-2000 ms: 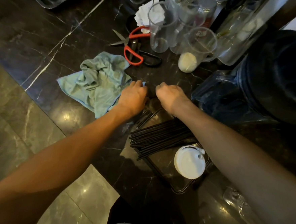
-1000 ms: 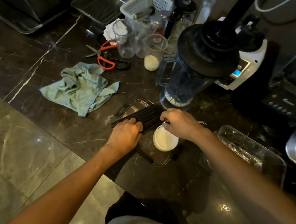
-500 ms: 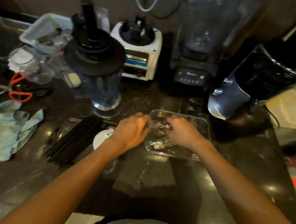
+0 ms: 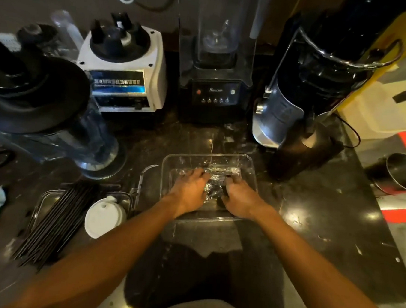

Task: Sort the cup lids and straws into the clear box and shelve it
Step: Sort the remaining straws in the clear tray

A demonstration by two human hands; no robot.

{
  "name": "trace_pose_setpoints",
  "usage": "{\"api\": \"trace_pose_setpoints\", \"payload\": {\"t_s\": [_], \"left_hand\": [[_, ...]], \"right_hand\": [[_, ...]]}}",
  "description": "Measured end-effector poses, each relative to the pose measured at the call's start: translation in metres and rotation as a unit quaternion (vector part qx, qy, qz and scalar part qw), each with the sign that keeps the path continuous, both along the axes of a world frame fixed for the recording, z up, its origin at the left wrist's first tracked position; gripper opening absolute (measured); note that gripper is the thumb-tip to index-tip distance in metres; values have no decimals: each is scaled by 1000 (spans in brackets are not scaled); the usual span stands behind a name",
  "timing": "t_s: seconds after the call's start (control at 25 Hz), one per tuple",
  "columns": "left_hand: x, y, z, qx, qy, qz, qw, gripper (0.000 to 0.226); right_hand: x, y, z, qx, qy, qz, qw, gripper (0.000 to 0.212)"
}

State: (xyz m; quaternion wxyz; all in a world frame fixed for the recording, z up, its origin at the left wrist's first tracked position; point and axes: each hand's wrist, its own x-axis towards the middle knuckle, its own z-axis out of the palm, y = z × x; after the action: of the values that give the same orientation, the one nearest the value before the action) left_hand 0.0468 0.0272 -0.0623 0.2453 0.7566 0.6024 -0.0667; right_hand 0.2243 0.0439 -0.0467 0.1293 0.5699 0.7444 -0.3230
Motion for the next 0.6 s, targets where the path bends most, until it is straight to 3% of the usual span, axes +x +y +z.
{"api": "trace_pose_setpoints", "payload": {"t_s": [0.12,0.2,0.44,0.6], "left_hand": [[8,7,-7,19,19,-4,1000,74],[8,11,-13,38,27,4,999,68],[-5,10,-7,-5,-56,45,997,23],[-19,0,-1,-66,-217,156,961,20]], "right_hand": [[-11,3,-11,46,-36,-10,998,68],[-13,9,-16,59,-37,-7,998,67],[-9,25,-8,52,-12,16,998,31],[0,31,4,50,105,-15,993,4]]}}
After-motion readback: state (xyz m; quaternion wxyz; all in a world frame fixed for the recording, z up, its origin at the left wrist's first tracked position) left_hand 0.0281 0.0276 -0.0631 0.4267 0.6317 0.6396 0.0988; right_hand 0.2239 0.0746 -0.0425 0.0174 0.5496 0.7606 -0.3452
